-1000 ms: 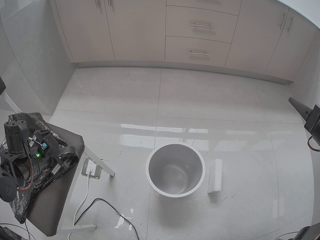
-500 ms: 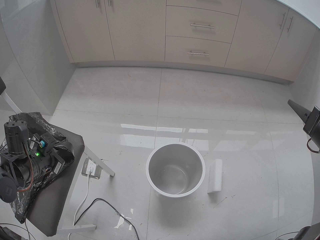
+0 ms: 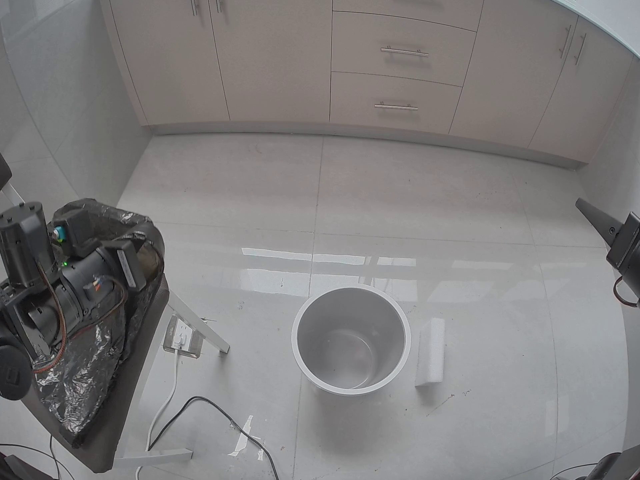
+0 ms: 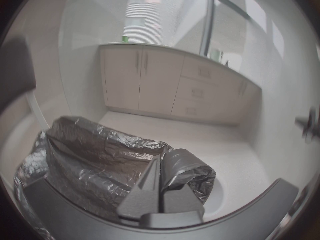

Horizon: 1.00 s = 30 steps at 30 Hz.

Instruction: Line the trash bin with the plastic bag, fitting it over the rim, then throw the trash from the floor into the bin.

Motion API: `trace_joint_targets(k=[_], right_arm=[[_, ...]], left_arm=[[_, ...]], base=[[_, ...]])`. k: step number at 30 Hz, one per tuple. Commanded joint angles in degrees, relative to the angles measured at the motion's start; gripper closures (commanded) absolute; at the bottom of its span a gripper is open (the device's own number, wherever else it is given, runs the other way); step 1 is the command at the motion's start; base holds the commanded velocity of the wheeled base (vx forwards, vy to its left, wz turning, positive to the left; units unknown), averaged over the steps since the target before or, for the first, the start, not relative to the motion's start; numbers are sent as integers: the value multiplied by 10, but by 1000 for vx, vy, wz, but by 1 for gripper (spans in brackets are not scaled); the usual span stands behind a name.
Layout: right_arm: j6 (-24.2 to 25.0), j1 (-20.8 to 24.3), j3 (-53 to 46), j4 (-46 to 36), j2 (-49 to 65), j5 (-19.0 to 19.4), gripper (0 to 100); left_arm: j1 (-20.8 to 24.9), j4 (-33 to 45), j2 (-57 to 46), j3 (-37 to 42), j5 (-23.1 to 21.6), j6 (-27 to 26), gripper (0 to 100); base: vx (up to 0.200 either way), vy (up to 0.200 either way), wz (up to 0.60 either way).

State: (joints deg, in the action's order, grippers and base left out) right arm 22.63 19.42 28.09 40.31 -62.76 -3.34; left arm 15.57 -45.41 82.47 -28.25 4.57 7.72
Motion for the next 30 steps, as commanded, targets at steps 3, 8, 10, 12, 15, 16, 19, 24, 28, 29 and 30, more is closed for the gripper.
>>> trace_joint_targets(k=[3,8,10,12,15,16,19,24,28,29,30], right_arm=[[-27,5,36,8,-14,7,100],[-81,47,91,-10,-52,-4,100],[-101,63,111,-25,-67,-20,100],[-103,91,133,-28,-85,-65,100],[-102,146,159,-26,-109,-109,100],[-102,153,163,-27,-112,-110,100],[-102,200,175,-26,-147,-115,100],[-106,242,179,-24,-199,-121,100],[-108,258,189,-23,-228,-127,0],[-108,264,190,-23,-231,-127,0],[-108,270,190,-22,-234,-125,0]], left_arm=[[71,172,-81,-211,-6,291,100],[68,357,-82,-366,-62,442,100],[68,406,-82,-411,-91,471,100],[68,434,-85,-447,-120,501,100],[68,437,-93,-478,-170,549,100],[68,436,-93,-481,-180,556,100],[68,436,-101,-483,-249,575,100],[74,426,-105,-470,-295,575,100],[74,415,-105,-465,-303,576,100],[74,415,-104,-465,-303,576,100],[73,412,-104,-466,-303,576,100]], base=[[0,0,0],[0,0,0],[0,0,0],[0,0,0],[0,0,0],[0,0,0],[0,0,0],[0,0,0],[0,0,0],[0,0,0],[0,0,0]])
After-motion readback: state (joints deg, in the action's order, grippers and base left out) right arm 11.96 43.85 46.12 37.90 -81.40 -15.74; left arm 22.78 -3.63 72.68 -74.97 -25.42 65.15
